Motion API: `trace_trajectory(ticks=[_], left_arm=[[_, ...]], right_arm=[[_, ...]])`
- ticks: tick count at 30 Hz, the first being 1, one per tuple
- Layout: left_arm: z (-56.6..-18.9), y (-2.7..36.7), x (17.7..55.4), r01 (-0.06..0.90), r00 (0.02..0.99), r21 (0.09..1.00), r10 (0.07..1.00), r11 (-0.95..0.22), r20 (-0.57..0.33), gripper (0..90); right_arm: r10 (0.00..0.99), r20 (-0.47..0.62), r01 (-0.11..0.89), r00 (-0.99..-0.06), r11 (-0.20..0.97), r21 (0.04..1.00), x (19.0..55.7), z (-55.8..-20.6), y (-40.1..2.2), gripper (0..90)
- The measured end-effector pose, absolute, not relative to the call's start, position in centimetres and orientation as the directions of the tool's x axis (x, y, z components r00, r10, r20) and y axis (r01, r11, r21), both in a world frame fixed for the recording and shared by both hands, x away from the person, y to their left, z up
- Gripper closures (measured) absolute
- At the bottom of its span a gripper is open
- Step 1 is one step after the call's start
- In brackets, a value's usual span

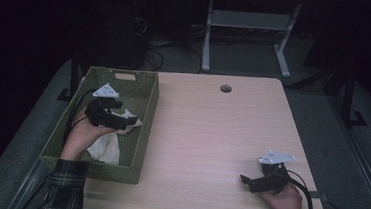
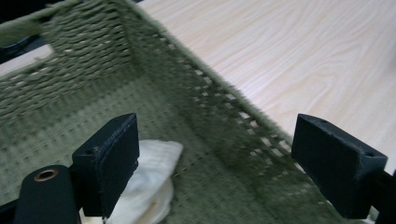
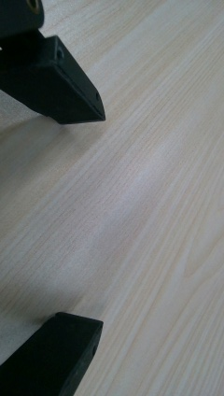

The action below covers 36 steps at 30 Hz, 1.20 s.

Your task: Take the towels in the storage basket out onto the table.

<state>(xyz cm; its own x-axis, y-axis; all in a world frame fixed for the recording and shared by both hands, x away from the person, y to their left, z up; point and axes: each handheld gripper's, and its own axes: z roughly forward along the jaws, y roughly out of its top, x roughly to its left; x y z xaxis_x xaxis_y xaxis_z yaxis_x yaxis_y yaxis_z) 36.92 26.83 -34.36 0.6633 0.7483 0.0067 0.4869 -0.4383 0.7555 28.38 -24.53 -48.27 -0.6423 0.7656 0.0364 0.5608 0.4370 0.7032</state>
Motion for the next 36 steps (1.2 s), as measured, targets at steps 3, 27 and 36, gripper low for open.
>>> trace_trajectory(ticks=[3, 27, 36], left_arm=[[-34.6, 27.4, 37.1, 0.492, 0.654, 0.752, 0.757, -0.439, 0.014, 16.7], [-40.6, 30.9, 39.6, 0.665, 0.541, 0.556, 0.835, -0.498, 0.1, 21.2], [-42.1, 31.4, 40.4, 0.748, 0.494, 0.482, 0.868, -0.456, 0.056, 23.2]], right_arm=[[0.766, 0.037, 0.562, -0.641, 0.436, 0.703, 28.4, -48.3, -24.5, 1.8], [0.771, 0.034, 0.564, -0.636, 0.434, 0.703, 28.4, -48.3, -24.6, 1.8], [0.775, 0.037, 0.569, -0.631, 0.43, 0.701, 28.4, -48.3, -24.5, 1.8]])
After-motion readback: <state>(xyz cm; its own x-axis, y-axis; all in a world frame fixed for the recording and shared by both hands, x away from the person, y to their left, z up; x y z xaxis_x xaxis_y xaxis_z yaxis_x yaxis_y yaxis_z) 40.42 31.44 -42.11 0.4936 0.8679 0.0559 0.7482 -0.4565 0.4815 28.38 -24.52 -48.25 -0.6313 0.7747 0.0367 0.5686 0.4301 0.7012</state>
